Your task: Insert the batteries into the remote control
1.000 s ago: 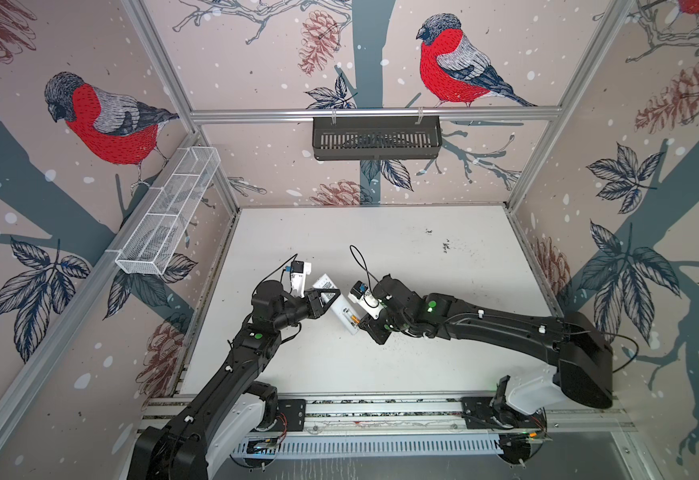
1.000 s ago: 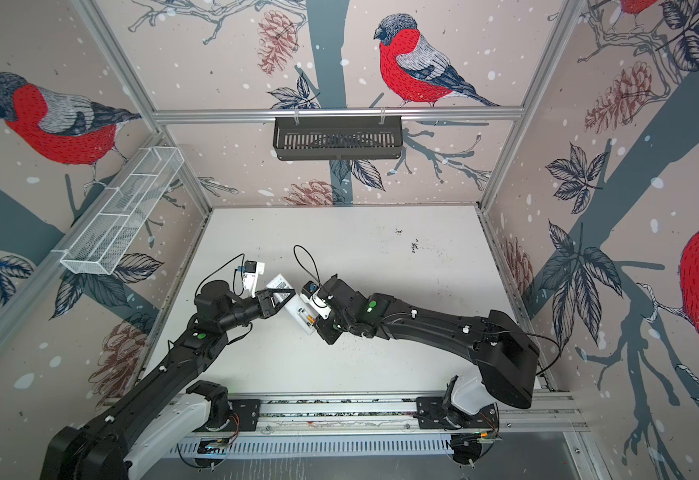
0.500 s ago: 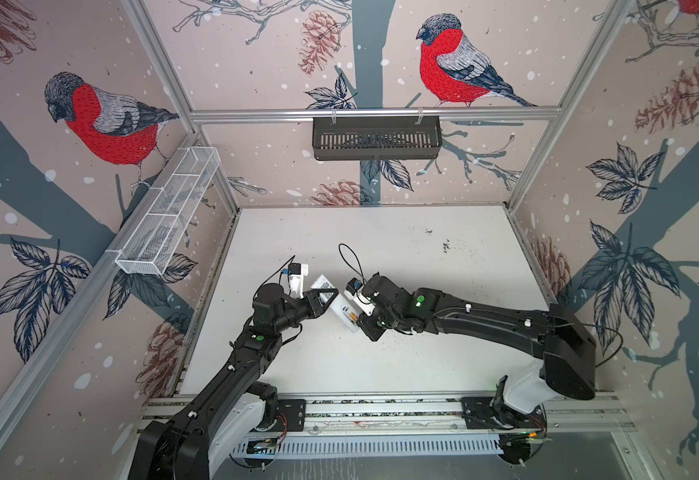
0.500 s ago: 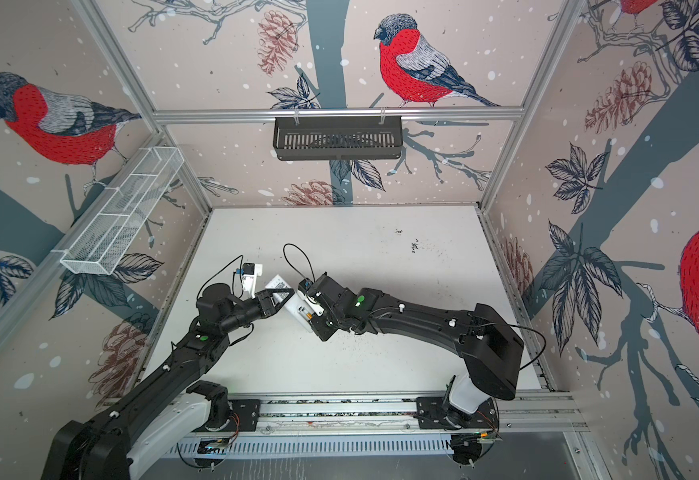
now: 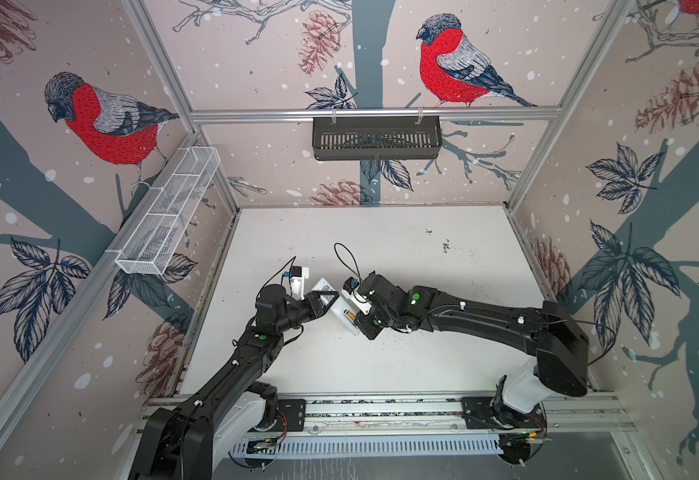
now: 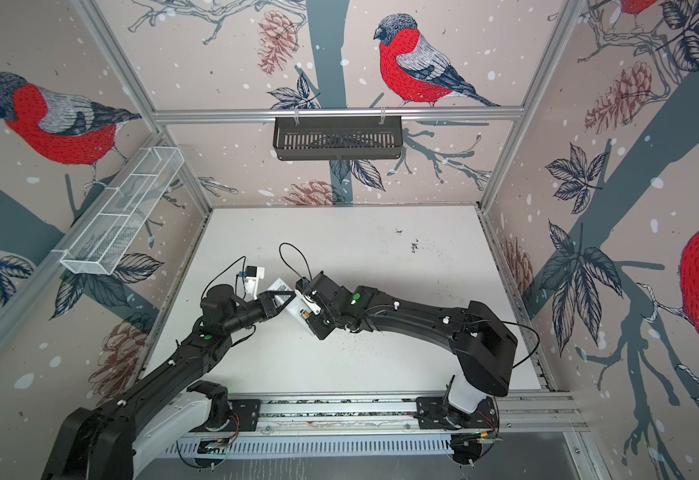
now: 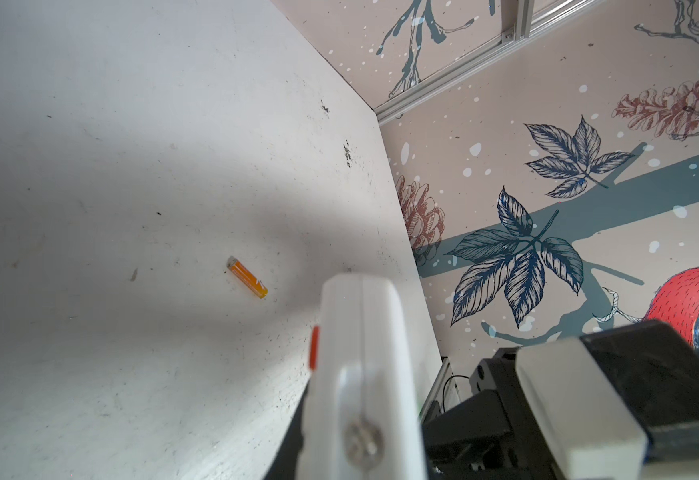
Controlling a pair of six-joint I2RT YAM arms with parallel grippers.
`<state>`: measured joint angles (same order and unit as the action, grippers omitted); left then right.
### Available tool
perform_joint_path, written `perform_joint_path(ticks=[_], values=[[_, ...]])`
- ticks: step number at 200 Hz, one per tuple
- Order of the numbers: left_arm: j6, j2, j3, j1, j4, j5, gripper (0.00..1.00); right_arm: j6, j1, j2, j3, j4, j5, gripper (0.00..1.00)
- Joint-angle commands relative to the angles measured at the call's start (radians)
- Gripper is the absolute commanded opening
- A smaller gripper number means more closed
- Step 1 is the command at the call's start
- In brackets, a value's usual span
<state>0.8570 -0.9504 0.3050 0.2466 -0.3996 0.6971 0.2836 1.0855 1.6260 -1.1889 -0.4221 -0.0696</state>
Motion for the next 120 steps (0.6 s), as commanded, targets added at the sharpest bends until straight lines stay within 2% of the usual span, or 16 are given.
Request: perform_joint_path(ticks=[1,53,93,120], values=[[0.036,-0.011,-0.016,-0.02,-0.061,0.083,0.0,-0.009,0.001,0.002,-0.01,-0.002,0.073,0.17],[0.068,-0.042,-0.047,-0.089,-0.122,0.12,0.0,-0.033,0.014,-0.007,-0.012,-0.015,0.06,0.26],[0.064,-0.041,-0.053,-0.121,-0.118,0.13,0.0,-0.044,0.025,-0.006,-0.012,-0.011,0.044,0.28],[0.005,-0.022,-0.033,-0.153,-0.003,0.093,0.0,-0.019,0.003,-0.007,0.003,-0.014,0.083,0.31]])
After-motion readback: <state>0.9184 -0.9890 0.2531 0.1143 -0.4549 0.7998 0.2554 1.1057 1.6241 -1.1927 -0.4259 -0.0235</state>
